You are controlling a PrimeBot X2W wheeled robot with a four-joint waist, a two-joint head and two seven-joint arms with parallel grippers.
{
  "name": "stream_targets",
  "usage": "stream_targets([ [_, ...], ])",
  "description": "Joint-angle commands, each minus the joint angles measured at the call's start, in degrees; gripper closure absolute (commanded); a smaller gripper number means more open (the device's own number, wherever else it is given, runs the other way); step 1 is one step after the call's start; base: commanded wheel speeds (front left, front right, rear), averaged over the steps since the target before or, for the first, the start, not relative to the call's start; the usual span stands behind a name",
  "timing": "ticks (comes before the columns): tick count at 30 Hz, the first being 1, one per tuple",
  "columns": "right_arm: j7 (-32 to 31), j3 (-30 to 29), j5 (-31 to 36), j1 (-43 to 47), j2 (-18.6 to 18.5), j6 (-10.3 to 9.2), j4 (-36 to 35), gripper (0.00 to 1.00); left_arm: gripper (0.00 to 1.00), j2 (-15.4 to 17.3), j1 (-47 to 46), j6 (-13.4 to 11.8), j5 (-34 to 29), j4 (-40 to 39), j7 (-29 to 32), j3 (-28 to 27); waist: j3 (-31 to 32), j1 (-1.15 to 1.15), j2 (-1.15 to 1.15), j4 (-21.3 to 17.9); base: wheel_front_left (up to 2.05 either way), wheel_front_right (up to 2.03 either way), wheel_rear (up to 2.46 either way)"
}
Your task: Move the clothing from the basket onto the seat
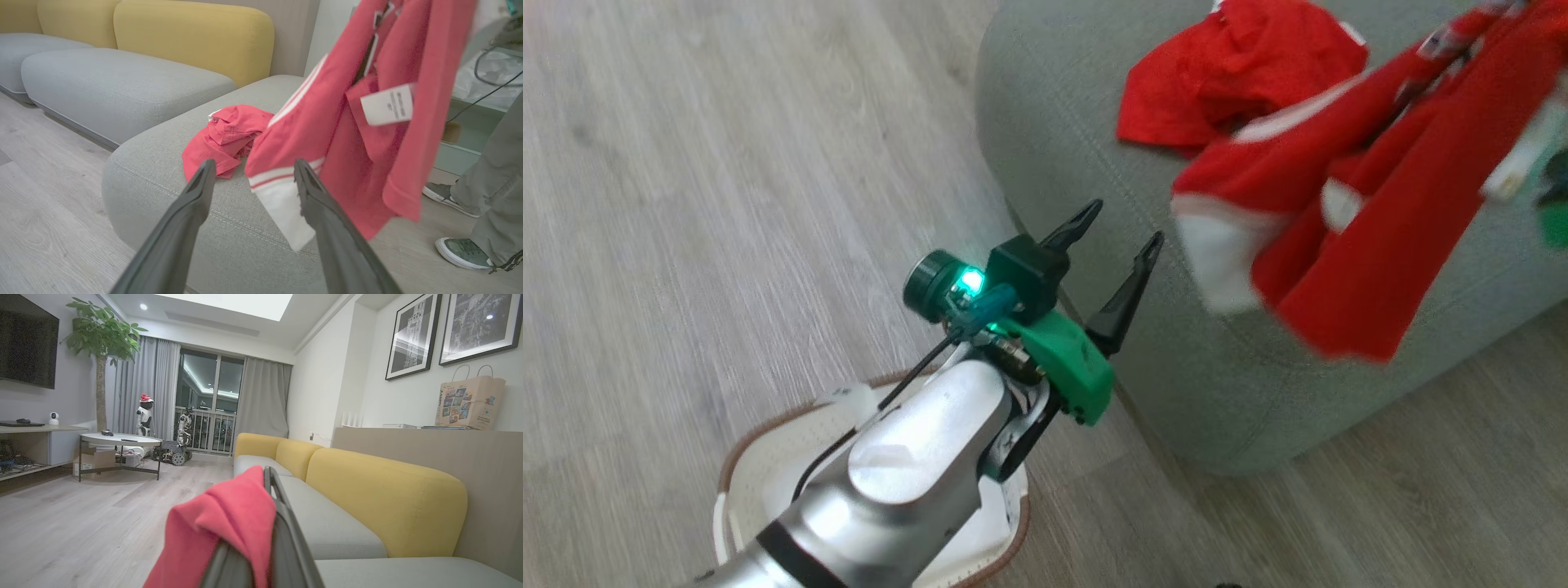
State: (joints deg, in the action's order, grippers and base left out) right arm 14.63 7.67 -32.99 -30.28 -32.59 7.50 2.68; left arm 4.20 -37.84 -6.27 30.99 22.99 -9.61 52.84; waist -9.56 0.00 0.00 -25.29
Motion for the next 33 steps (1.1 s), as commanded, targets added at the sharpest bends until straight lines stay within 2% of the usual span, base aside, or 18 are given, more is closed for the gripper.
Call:
stream_targets([
  [1, 0.37, -0.1, -0.86, -2.9, -2.22, -0.01, -0.29, 1.0, 0.0, -0.38, -4.04, -0.34, -0.66, -1.45, 0.06, -1.38, -2.53, 0.0, 0.0, 1.64, 0.0, 0.0, 0.0],
  [5, 0.37, -1.54, -3.34, -10.7, -6.39, -0.01, 5.93, 1.0, 0.0, -1.0, -7.48, -1.06, -1.7, -1.33, 1.22, 0.76, -7.6, 0.0, 0.0, 4.0, 0.0, 0.0, 0.0],
  [11, 0.37, -4.13, -5.39, -16.84, -11.26, -0.01, 12.76, 1.0, 0.0, -1.28, -11.66, -2.52, -2.25, -1.2, 2.43, 3.64, -13.82, 0.0, 0.0, 6.24, 0.0, 0.0, 0.0],
  [17, 0.37, -5.3, -5.29, -21.51, -14.84, -0.01, 19.27, 1.0, 0.0, -1.31, -16.68, -4.74, -1.11, -2.89, 3.11, 8.02, -20.57, 0.0, 0.0, 8.58, 0.0, 0.0, 0.0],
  [21, 0.37, -4.97, -3.78, -24.05, -15.91, -0.01, 23.02, 1.0, 0.0, -1.31, -19.35, -6.21, -0.39, -3.33, 3.26, 10.2, -23.91, 0.0, 0.0, 9.54, 0.0, 0.0, 0.0],
  [28, 0.37, 2.06, -3.19, -29.09, -17.45, -0.01, 33.03, 1.0, 0.0, -1.32, -23.96, -9.62, 1.96, -2.74, 2.56, 14.38, -29.66, 0.0, 0.0, 11.18, 0.0, 0.0, 0.0],
  [33, 0.37, 12.54, -5.4, -31.51, -17.15, -0.01, 40.48, 1.0, 0.0, -1.32, -25.75, -11.0, 4.2, -1.85, 1.37, 16.68, -30.53, 0.0, 0.0, 11.8, 0.0, 0.0, 0.0],
])
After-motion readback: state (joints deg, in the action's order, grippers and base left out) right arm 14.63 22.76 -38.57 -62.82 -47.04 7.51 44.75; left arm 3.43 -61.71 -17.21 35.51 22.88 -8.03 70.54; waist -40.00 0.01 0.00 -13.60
